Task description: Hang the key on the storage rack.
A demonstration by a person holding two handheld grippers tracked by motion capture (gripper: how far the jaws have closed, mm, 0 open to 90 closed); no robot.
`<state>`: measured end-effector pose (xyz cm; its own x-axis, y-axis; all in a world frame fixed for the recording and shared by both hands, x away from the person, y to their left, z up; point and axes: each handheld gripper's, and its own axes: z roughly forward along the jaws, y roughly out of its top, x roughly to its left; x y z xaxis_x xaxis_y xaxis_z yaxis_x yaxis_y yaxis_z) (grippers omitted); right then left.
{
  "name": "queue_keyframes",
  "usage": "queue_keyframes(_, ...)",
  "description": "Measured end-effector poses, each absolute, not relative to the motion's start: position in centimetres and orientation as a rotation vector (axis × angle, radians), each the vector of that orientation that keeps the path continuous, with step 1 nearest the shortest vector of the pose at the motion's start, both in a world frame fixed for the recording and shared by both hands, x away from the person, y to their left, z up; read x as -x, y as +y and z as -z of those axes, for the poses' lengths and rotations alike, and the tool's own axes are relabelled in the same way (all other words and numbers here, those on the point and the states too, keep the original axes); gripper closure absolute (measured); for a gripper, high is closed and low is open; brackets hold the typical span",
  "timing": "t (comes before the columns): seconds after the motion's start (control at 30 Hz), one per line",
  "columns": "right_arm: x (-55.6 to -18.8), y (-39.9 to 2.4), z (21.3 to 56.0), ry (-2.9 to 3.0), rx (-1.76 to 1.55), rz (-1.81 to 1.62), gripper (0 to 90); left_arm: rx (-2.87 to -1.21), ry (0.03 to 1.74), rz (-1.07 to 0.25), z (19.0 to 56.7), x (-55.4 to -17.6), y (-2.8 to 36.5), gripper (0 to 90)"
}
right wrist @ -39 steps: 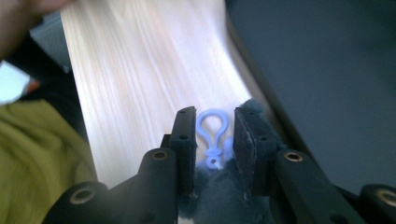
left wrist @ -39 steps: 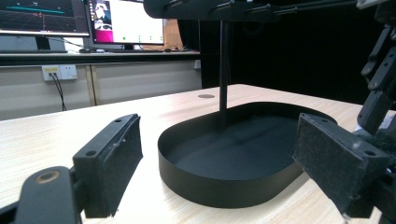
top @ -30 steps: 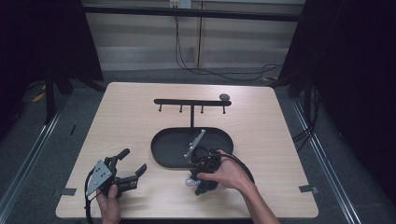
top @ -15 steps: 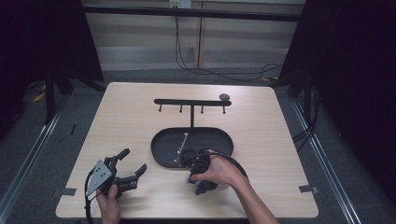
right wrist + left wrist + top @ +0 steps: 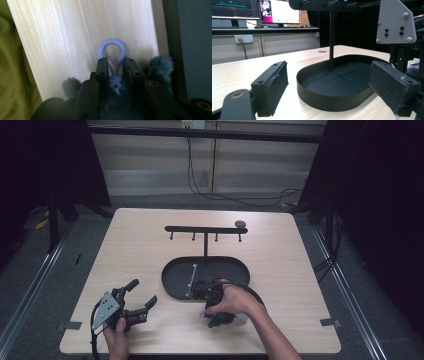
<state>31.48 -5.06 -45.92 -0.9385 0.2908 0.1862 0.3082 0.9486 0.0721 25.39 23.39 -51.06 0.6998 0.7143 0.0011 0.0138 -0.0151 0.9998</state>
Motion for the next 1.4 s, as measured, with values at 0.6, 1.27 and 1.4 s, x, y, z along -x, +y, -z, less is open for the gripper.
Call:
queue_keyframes(0.6,-30.93,-4.51,46.61,-2.975,0.382,0.134,77.2,-1.499,0.629,-0.618,51.06,-25.38,23.39,15.2)
queue_keyframes(1.27,-31.21,-4.25,46.66,-2.963,0.441,0.101,87.5,-1.499,0.629,-0.618,51.06,-25.39,23.39,15.2)
queue_keyframes(1.4,-31.31,-4.31,46.60,-2.963,0.437,0.111,87.6,-1.497,0.629,-0.616,51.06,-25.38,23.37,15.2)
